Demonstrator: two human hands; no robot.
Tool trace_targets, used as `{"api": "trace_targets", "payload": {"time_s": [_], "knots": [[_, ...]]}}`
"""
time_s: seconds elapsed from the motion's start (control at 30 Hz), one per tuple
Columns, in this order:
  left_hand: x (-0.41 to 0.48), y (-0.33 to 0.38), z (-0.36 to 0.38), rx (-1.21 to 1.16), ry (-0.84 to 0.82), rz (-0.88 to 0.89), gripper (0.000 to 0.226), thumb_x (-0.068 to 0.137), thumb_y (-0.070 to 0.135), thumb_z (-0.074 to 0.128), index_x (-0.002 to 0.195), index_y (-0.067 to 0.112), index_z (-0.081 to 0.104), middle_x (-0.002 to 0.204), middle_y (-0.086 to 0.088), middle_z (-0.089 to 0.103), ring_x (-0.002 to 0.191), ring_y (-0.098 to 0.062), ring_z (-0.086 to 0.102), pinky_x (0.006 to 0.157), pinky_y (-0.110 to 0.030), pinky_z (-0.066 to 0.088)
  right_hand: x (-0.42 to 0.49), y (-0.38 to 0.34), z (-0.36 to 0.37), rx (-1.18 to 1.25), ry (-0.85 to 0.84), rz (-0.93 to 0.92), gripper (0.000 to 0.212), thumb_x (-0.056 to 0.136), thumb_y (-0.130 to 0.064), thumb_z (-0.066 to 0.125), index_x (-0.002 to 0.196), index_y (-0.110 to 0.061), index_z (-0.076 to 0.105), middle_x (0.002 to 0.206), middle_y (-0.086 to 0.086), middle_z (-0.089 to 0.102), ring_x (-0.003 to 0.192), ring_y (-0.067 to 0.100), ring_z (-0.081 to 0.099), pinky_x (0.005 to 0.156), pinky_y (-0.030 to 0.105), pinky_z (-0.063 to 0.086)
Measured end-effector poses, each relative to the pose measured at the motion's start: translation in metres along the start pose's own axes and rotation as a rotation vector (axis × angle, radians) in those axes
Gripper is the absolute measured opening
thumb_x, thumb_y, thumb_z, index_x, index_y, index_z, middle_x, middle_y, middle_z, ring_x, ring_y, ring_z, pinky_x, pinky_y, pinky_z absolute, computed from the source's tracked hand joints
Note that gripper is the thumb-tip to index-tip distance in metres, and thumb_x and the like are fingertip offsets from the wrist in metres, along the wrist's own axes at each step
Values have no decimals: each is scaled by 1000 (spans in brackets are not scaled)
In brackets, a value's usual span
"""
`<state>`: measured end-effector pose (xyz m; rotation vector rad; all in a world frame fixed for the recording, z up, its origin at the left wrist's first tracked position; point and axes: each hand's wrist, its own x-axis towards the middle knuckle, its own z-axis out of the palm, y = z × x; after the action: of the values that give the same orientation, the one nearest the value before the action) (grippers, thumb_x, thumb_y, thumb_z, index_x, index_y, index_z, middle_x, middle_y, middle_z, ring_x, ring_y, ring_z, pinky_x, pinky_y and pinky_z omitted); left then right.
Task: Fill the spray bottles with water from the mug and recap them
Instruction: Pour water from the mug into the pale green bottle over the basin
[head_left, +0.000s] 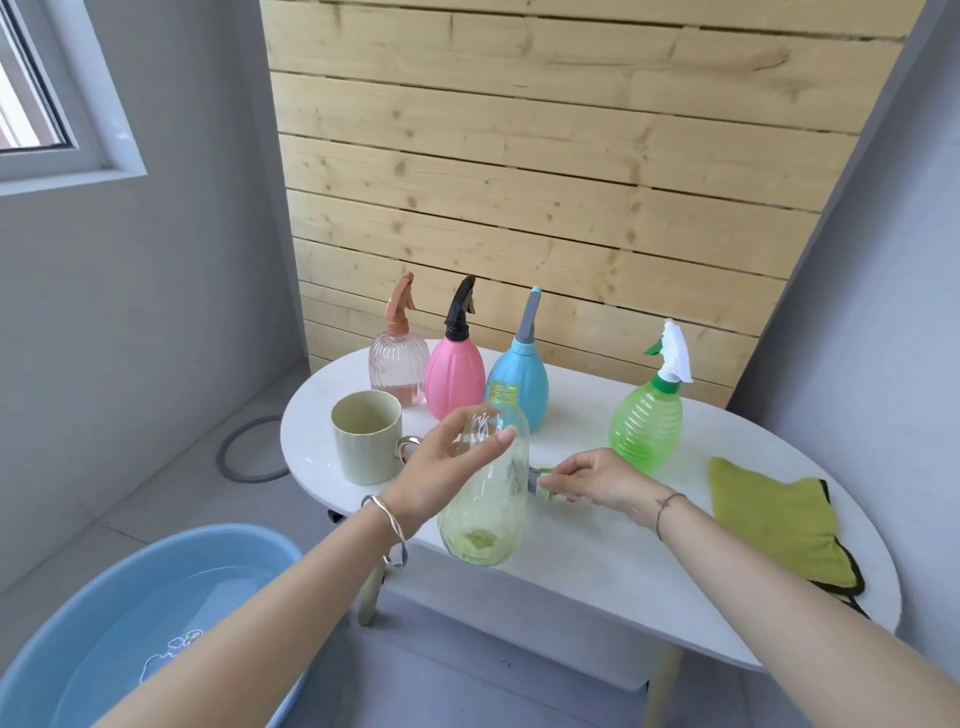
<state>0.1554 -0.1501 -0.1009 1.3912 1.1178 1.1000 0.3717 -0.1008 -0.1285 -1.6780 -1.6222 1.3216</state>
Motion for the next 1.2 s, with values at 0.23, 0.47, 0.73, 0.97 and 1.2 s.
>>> {"api": "trace_targets", "payload": {"time_s": [0.23, 0.47, 0.73, 0.97, 1.2], "knots": [[-4, -5, -9, -7, 16, -9, 54, 73, 50, 71, 120, 27, 59, 110, 12, 66, 95, 2, 63, 85, -19, 48, 8, 16, 12, -76, 71, -42, 18, 75, -24, 81, 78, -11, 68, 68, -5, 61, 59, 3, 51, 53, 8, 39], [-18, -5, -29, 0, 44, -5, 34, 86, 30, 67, 117, 19, 59, 95, 15, 65, 86, 6, 61, 77, -13, 48, 8, -1, 22, -205, 215, -164, 37, 76, -44, 75, 97, -16, 64, 98, -7, 62, 78, 6, 52, 66, 18, 38], [-64, -4, -93, 37, 185, 11, 44, 82, 40, 74, 117, 20, 56, 86, 15, 66, 79, -1, 59, 78, -16, 46, 34, -43, 119, -22, 116, -235, 35, 96, -45, 46, 117, -20, 57, 111, -6, 60, 101, 10, 52, 83, 22, 39], [-130, -24, -175, 121, 435, -79, 62, 72, 48, 79, 124, 24, 56, 115, 4, 69, 104, -6, 65, 90, -19, 49, 45, -45, 176, 262, 286, -354, 35, 102, -28, 38, 71, -15, 47, 82, 3, 58, 78, 17, 49, 69, 26, 35], [-180, -66, -232, 189, 569, -197, 59, 65, 61, 70, 115, 31, 63, 113, 10, 69, 109, -7, 63, 100, -30, 48, 45, -84, 220, 460, 165, -437, 34, 103, -23, 39, 70, -20, 43, 70, -5, 45, 63, 1, 41, 69, 15, 34]]}}
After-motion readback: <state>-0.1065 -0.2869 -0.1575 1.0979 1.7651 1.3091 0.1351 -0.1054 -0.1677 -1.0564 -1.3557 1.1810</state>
